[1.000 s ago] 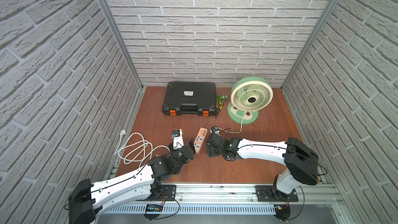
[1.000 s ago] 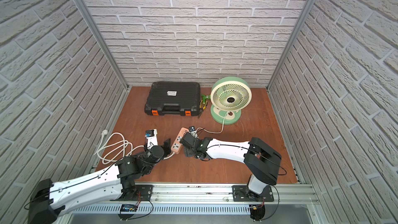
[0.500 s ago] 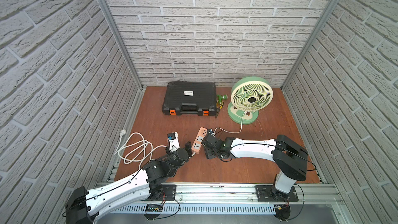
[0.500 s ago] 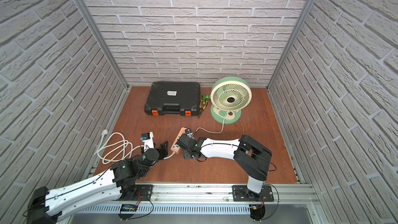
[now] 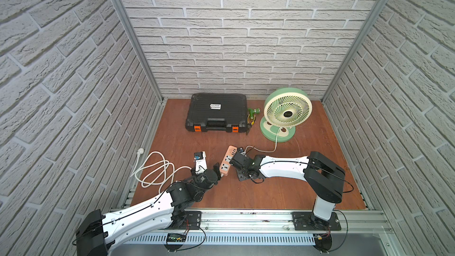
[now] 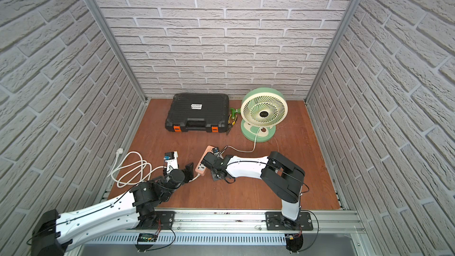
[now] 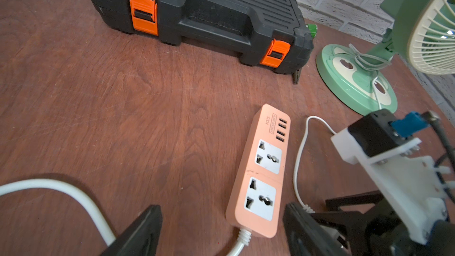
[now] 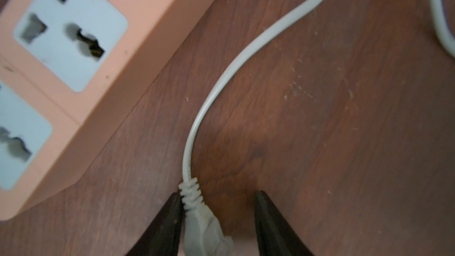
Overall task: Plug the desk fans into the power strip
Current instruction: Pick up the plug from the center of the board.
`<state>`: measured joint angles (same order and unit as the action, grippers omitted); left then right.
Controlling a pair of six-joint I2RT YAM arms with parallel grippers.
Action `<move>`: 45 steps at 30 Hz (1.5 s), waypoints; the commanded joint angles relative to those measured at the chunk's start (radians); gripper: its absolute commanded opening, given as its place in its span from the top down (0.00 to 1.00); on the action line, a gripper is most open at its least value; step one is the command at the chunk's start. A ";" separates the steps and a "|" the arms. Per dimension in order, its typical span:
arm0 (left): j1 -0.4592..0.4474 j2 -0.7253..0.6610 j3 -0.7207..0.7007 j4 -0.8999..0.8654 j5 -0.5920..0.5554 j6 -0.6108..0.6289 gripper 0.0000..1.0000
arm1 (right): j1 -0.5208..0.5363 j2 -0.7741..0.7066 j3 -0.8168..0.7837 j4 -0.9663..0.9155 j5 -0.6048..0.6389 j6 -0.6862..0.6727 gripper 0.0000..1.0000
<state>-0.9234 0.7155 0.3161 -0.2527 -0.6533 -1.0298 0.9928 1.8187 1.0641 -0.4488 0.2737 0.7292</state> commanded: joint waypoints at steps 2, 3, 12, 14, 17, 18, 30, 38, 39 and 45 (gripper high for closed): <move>0.011 0.001 0.014 0.045 0.004 0.011 0.17 | -0.005 -0.047 -0.060 -0.084 0.037 0.022 0.57; 0.012 0.029 0.015 0.051 0.005 0.015 0.17 | -0.007 -0.054 -0.062 -0.094 0.041 0.021 0.58; 0.012 0.111 0.044 0.060 0.036 0.030 0.18 | -0.030 -0.011 0.095 -0.214 0.026 -0.072 0.42; 0.012 0.108 0.040 0.060 0.035 0.028 0.18 | -0.030 0.033 0.150 -0.261 0.024 -0.084 0.43; 0.013 0.086 0.029 0.040 0.024 0.019 0.18 | -0.031 0.088 0.190 -0.294 0.015 -0.093 0.49; 0.014 0.076 0.023 0.036 0.022 0.015 0.18 | -0.031 0.097 0.190 -0.297 0.010 -0.093 0.50; 0.023 0.072 0.012 0.017 0.024 0.009 0.18 | -0.032 0.115 0.184 -0.308 -0.033 -0.122 0.65; 0.023 0.074 0.009 0.044 0.038 0.024 0.18 | -0.051 0.084 0.148 -0.289 -0.045 -0.106 0.76; 0.022 0.077 0.011 0.050 0.042 0.033 0.18 | -0.059 0.077 0.142 -0.285 -0.048 -0.104 0.79; 0.023 0.103 0.021 0.129 0.073 0.101 0.15 | -0.094 0.009 0.102 -0.237 -0.078 -0.105 0.93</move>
<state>-0.9070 0.8120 0.3309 -0.2028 -0.6029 -0.9802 0.9188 1.8763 1.1965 -0.6842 0.2111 0.6167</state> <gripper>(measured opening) 0.847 0.129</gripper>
